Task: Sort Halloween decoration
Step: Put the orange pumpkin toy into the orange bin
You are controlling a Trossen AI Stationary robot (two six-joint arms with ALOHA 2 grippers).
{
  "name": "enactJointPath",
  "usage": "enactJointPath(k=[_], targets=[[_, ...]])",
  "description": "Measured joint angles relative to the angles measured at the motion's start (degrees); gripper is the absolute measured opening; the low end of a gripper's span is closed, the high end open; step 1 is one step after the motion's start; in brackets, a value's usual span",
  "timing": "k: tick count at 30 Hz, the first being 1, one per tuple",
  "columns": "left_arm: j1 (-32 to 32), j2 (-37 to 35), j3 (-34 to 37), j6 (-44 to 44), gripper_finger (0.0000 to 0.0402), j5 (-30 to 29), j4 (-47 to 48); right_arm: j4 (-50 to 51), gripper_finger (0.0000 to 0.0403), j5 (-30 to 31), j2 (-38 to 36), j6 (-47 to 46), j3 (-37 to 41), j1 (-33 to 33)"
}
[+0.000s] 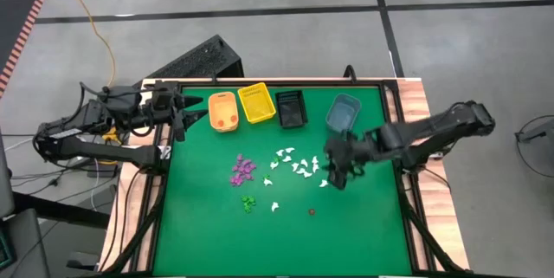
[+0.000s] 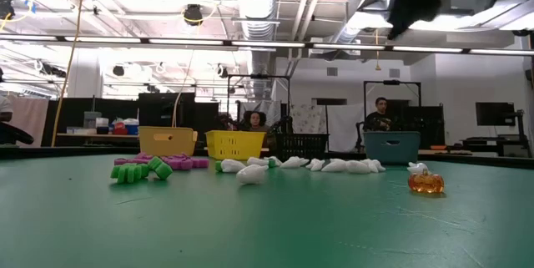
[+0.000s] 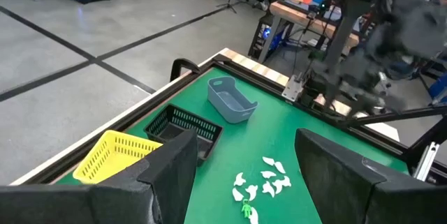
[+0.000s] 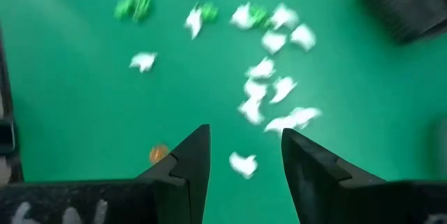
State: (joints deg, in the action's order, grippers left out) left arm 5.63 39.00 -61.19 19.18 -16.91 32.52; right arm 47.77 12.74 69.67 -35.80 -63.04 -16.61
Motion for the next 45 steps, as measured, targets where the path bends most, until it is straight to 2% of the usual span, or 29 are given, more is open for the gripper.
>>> enactJointPath(k=[8,14,19,28,39,45], targets=[[0.0,2.8,0.0,1.4,0.0232,0.0,1.5,-9.8,0.0169,1.1,9.8,-3.1,6.1,-10.2],[0.0,5.2,0.0,1.5,0.0232,0.1,1.5,-18.0,0.0169,0.5,18.9,-2.7,6.0,-13.0],[0.0,5.9,0.0,1.7,0.0232,1.2,1.4,-23.0,0.0169,-3.2,24.0,-0.6,6.0,-13.8],[0.0,6.0,0.0,1.8,0.0232,1.3,1.5,-26.5,0.0169,-1.8,25.2,5.5,6.0,-13.2],[0.0,6.0,0.0,2.1,0.0232,1.6,1.6,-27.4,0.0169,-3.9,29.1,5.9,6.0,-13.2],[0.0,6.0,0.0,2.0,0.0232,1.6,1.6,-26.9,0.0169,-2.5,29.1,5.9,6.2,-13.1]])
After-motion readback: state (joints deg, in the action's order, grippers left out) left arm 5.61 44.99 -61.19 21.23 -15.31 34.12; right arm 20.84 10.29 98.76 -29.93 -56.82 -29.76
